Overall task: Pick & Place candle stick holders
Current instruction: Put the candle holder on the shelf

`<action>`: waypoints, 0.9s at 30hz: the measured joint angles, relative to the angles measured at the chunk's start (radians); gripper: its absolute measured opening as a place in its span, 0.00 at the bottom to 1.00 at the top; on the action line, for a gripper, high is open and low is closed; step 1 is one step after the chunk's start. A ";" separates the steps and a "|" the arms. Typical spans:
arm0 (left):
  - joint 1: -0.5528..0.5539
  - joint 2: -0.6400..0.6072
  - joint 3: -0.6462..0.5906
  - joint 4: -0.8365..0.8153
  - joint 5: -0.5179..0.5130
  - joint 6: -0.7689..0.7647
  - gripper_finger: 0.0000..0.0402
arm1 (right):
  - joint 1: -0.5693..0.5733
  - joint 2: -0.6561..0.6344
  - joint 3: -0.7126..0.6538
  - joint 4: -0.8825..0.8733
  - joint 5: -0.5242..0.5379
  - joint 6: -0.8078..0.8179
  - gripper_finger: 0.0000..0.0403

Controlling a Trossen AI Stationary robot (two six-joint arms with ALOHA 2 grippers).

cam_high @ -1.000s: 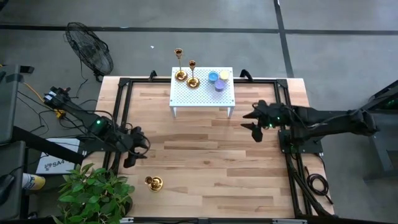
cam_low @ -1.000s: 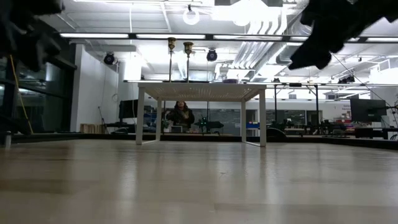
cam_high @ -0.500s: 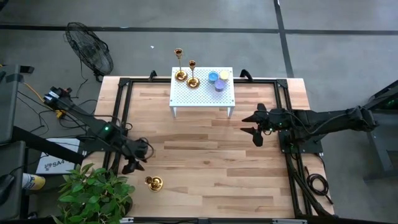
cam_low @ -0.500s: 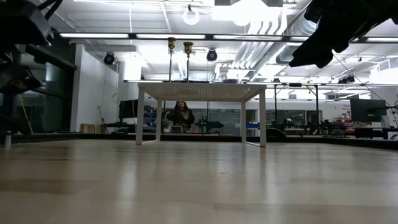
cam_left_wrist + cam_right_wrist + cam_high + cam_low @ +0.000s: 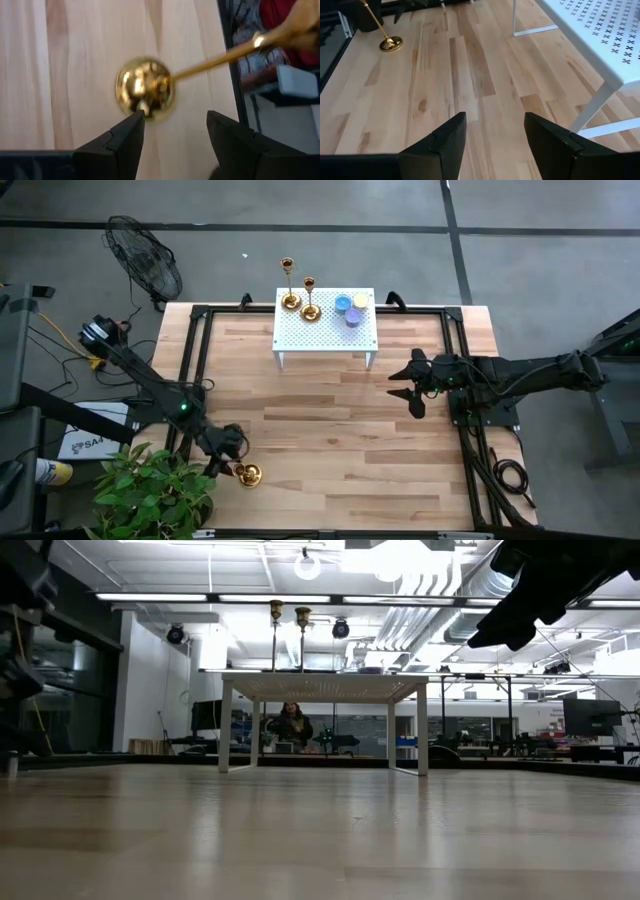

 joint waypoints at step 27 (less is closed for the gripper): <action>-0.211 0.074 0.001 0.259 -0.490 0.201 0.47 | 0.065 0.000 0.000 -0.004 0.054 0.005 0.49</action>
